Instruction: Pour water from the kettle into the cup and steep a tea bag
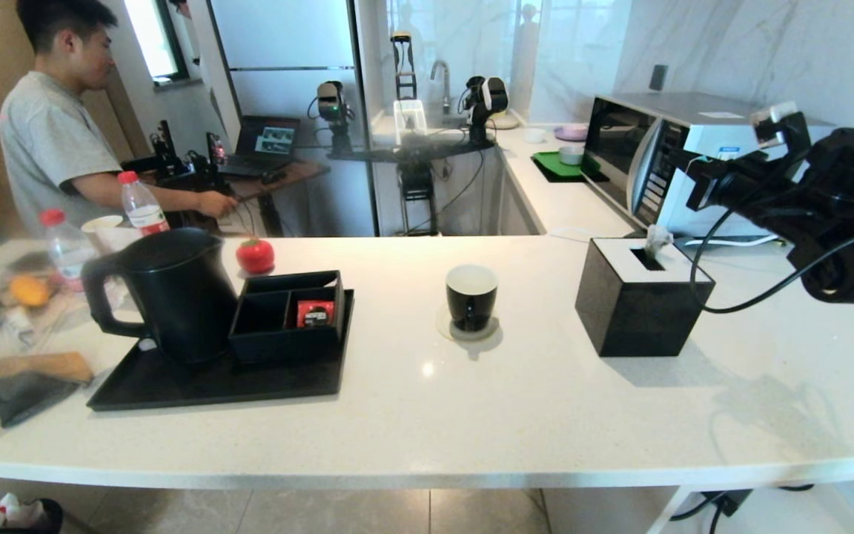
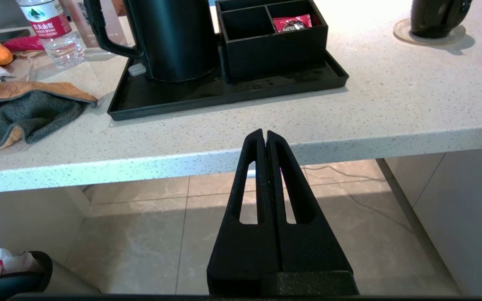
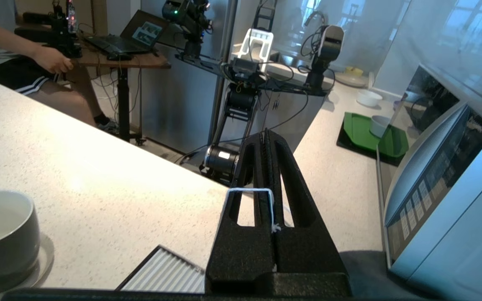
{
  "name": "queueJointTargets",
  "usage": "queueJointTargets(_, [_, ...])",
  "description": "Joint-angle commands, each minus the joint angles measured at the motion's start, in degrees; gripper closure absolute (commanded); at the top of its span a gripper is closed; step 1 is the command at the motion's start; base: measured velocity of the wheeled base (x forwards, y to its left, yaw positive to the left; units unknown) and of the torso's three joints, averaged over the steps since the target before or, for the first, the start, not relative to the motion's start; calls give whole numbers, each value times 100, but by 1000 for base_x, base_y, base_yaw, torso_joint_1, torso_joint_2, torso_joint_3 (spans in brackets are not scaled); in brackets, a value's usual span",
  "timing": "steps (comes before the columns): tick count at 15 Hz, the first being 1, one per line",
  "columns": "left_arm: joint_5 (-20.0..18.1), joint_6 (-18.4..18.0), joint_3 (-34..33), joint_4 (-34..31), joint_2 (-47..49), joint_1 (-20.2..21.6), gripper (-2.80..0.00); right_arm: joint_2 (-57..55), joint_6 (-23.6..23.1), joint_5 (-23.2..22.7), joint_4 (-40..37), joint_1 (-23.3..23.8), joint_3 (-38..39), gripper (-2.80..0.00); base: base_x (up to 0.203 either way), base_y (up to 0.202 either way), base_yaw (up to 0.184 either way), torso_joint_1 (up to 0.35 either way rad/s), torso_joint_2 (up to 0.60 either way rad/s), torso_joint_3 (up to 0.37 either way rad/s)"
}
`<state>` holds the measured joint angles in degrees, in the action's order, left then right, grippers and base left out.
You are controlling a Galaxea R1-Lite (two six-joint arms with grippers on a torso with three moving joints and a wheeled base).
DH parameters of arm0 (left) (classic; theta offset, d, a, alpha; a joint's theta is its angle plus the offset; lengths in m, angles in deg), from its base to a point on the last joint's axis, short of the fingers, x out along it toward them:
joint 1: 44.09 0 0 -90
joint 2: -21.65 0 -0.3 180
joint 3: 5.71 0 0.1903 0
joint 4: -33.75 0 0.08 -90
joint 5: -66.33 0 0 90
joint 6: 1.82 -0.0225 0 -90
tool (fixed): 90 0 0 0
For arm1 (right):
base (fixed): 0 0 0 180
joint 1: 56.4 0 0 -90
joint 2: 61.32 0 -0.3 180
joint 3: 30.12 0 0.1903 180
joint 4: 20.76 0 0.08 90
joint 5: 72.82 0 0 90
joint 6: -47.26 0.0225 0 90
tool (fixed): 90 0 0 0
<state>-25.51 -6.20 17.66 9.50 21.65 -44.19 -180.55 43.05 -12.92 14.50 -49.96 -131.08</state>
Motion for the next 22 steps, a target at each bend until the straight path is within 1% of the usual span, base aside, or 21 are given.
queueJointTargets(1, [0,-2,0,0,0,1,0,209,-2,-22,166,-9,470,0,0,0,0,0,0,0])
queueJointTargets(4, [0,-2,0,0,0,1,0,430,-1,-22,338,-11,915,0,0,0,0,0,0,0])
queueJointTargets(9, [0,-2,0,0,0,1,0,466,-10,-31,388,-95,1146,0,0,0,0,0,0,0])
queueJointTargets(14, [0,-2,0,0,0,1,0,368,-9,-23,1083,-240,2076,0,0,0,0,0,0,0])
queueJointTargets(16, [0,-2,0,0,0,1,0,191,-2,-22,1503,-248,2381,0,0,0,0,0,0,0])
queueJointTargets(17, [0,-2,0,0,0,1,0,134,-1,-22,1618,-248,2450,0,0,0,0,0,0,0])
queueJointTargets(19, [0,-2,0,0,0,1,0,102,-1,-21,1611,-248,2444,0,0,0,0,0,0,0])
queueJointTargets(22, [0,-2,0,0,0,1,0,57,7,-14,1570,-248,2286,0,0,0,0,0,0,0])
